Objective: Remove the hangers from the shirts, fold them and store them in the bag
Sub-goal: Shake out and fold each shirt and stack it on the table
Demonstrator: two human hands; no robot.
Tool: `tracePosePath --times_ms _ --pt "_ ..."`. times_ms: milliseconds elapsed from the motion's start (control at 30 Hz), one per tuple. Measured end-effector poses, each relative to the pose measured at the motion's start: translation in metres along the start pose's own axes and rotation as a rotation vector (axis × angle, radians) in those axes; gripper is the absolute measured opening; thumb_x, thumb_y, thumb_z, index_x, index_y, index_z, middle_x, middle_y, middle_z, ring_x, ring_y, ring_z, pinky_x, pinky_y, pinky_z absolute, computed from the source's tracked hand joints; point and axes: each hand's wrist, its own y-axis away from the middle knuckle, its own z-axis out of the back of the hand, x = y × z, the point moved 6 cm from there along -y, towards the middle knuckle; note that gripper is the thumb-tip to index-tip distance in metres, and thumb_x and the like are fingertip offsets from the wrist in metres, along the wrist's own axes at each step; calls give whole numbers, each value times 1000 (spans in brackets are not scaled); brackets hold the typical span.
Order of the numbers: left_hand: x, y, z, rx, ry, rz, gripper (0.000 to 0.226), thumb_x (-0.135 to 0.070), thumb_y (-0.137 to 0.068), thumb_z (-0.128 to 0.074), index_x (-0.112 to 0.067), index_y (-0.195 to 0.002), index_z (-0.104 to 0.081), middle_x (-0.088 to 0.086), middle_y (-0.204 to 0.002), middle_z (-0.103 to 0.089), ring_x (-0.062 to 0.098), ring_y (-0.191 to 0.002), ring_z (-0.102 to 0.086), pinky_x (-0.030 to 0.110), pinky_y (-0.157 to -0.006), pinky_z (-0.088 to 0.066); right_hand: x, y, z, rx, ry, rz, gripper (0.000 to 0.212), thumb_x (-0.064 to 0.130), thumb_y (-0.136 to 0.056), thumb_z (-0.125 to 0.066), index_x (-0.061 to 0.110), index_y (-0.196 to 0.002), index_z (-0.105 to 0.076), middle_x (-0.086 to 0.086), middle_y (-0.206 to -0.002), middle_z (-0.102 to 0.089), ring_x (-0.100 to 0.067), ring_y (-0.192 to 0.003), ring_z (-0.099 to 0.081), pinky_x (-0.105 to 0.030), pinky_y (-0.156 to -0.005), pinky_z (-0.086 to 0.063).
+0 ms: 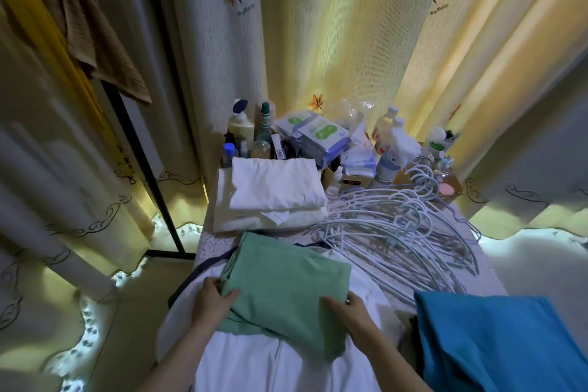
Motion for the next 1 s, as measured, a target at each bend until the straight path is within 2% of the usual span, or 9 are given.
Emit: tracePosePath --times_ms 67,133,233,367,500,633,767,867,1000 --pt "-4 -4 0 121 -41 -1 38 -23 -79 -76 0 -102 -57 21 -108 -65 32 -98 -61 35 -76 -46 29 9 -11 83 -62 55 22 1 -88 -59 10 -107 -59 -11 -101 -69 -25 -89 -68 -31 -69 -58" --pt "-11 -2 2 245 26 40 41 -21 -84 -70 -2 -117 -58 18 -115 -66 31 -100 -62 35 -82 -51 66 17 -17 142 -20 120 26 -6 -88 -49 13 -101 -61 -10 -98 -70 -21 -82 -69 -26 -63 -57" --pt "-32 14 12 386 406 100 36 -9 -88 -60 -4 -123 -55 17 -99 -72 32 -84 -70 35 -65 -56 133 28 -17 231 80 223 31 -9 -87 -46 16 -92 -64 -8 -89 -71 -13 -67 -70 -24 -58 -56" --pt "-83 31 53 297 789 -27 26 -4 -88 -58 -7 -113 -60 13 -91 -74 27 -75 -72 34 -56 -57 226 39 -11 330 132 340 31 3 -91 -49 26 -109 -61 -2 -90 -71 -15 -71 -71 -25 -56 -55" --pt "-154 34 116 118 850 -264 15 -11 -90 -59 -23 -98 -63 -4 -77 -75 13 -67 -72 26 -50 -55 307 38 -20 382 118 453 31 14 -92 -55 33 -117 -57 -9 -109 -64 -24 -91 -64 -32 -67 -57" --pt "-213 17 174 -118 703 -534 13 -18 -89 -63 -29 -94 -64 -19 -83 -72 2 -77 -68 16 -61 -53 360 22 -32 329 15 596 26 18 -91 -61 31 -113 -60 -1 -107 -68 -18 -94 -66 -34 -84 -56" --pt "-217 -21 159 -103 355 -477 49 -21 -86 -68 -17 -131 -48 -6 -113 -59 15 -102 -58 27 -87 -48 346 -29 -29 100 164 569 39 18 -91 -61 19 -129 -51 -13 -114 -63 -26 -100 -61 -41 -91 -52" --pt "-167 -40 119 47 111 -238 66 -18 -81 -73 -10 -137 -37 4 -99 -58 23 -95 -57 35 -81 -50 291 -66 -17 -17 304 424 45 4 -93 -54 7 -137 -44 -15 -94 -59 -26 -80 -56 -38 -70 -50" --pt "-106 -37 73 109 -110 -164 24 -27 -77 -74 -14 -92 -61 -9 -68 -55 12 -65 -56 26 -58 -42 205 -86 6 2 297 221 34 -2 -95 -47 2 -128 -50 -9 -76 -52 -15 -47 -50 -21 -43 -44"
